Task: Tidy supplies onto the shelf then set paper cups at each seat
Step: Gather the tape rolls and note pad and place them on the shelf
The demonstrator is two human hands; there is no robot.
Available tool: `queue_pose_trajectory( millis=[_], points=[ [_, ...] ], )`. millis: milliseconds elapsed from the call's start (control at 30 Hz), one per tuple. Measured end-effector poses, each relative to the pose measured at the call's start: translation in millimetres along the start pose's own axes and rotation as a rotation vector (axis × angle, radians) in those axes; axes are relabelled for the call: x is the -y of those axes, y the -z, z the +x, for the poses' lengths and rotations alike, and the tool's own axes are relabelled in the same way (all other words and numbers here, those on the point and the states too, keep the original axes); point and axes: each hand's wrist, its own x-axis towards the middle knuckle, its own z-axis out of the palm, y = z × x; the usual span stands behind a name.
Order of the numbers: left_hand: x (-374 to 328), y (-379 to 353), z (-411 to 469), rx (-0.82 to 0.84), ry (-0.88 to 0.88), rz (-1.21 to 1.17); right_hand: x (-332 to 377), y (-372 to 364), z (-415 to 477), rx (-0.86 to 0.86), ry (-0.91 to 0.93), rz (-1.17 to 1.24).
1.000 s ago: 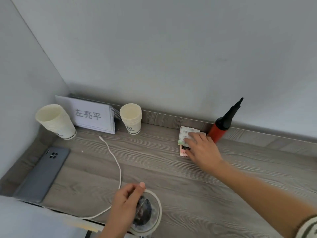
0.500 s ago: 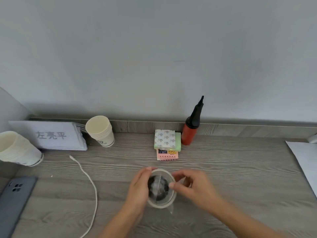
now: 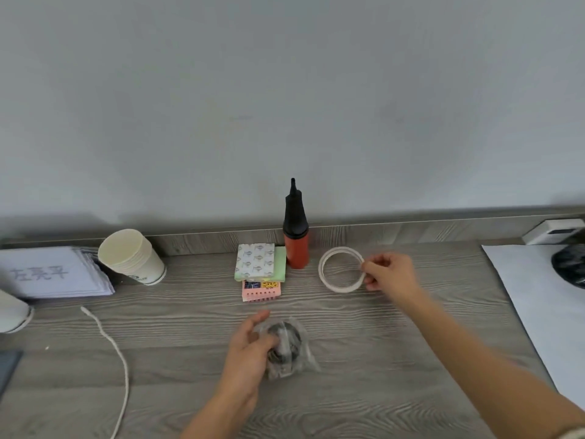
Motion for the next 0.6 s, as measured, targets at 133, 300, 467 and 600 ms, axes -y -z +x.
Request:
queue_pose_trajectory(
  millis=[133,300,467,600],
  points=[
    [-3,-12,-5,-0.005,-0.064,-0.039,-5,-15,13,0.022,0.095,-0.144],
    [-9,-37,-2,0.076,-0.096,-0.066,-4,-3,-57,0.359,0.115,-0.056],
    [-9,-72,6,0.167,-0.119,0.058,-27,17,-62,0.321,0.000,0.120],
    [-3,-83,10,0.181,-0.240,0.282,-20,51,-15,0.008,0.067,0.107]
  ],
)
